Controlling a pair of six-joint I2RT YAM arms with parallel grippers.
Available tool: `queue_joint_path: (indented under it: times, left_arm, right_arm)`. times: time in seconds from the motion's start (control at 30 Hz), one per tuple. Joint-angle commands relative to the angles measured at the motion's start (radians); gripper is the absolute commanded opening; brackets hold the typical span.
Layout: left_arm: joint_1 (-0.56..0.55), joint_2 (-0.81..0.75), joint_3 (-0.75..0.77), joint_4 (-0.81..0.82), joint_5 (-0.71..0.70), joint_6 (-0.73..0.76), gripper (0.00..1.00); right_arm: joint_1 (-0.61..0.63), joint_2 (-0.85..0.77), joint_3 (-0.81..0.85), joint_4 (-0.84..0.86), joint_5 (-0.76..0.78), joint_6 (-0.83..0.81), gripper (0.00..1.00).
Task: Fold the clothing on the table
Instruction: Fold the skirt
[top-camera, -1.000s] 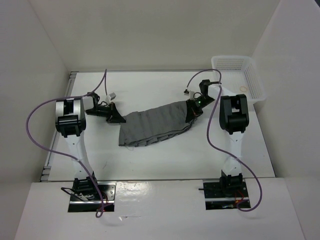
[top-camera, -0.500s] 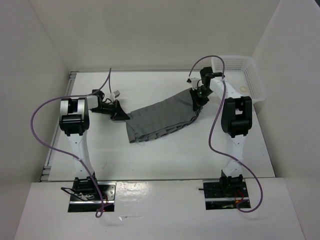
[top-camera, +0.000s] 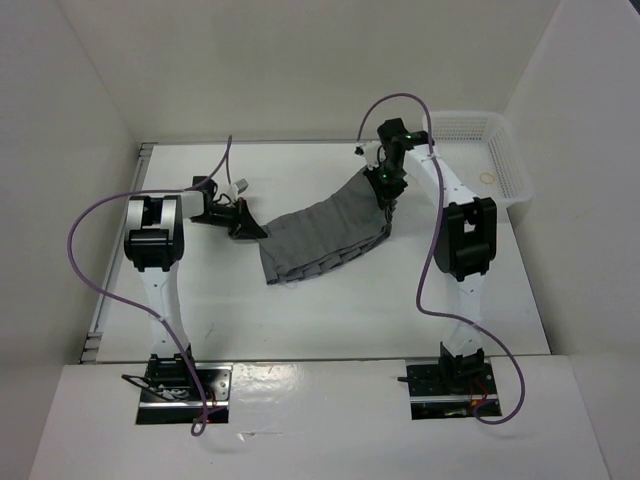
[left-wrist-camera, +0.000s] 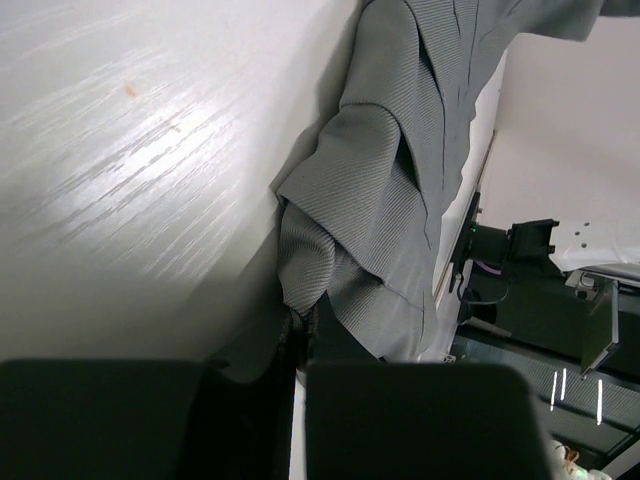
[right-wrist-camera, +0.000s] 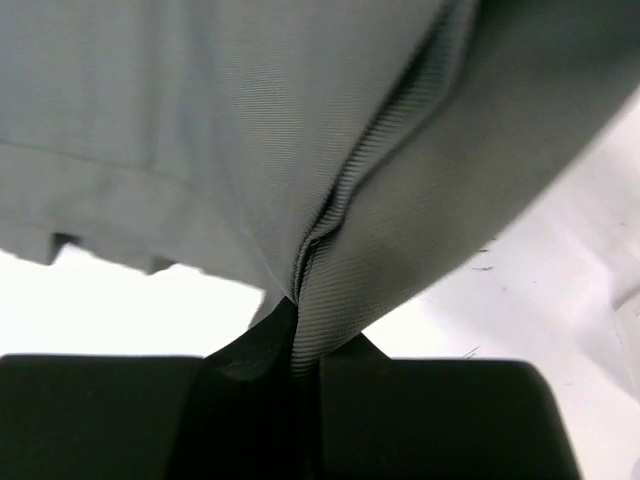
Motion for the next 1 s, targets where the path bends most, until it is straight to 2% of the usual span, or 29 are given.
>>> queue_joint_path:
  times: [0.0, 0.33, 0.57, 0.97]
  left_arm:
    - [-0.024, 0.01, -0.006, 0.054, -0.126, 0.022, 0.0]
    - [-0.053, -0.001, -0.015, 0.054, -0.155, 0.022, 0.0]
    - [-0.053, -0.001, -0.015, 0.045, -0.164, 0.022, 0.0]
    - [-0.053, -0.001, -0.015, 0.045, -0.174, 0.022, 0.0]
  right_arm:
    - [0.086, -0.072, 0.067, -0.068, 0.052, -0.003, 0.04]
    - [0.243, -0.017, 0.197, -0.149, 0.106, 0.017, 0.04]
    - [0.33, 0.014, 0.311, -0.227, 0.035, -0.001, 0.04]
    - [0.421, 0.158, 0.32, -0.237, 0.054, 0.017, 0.04]
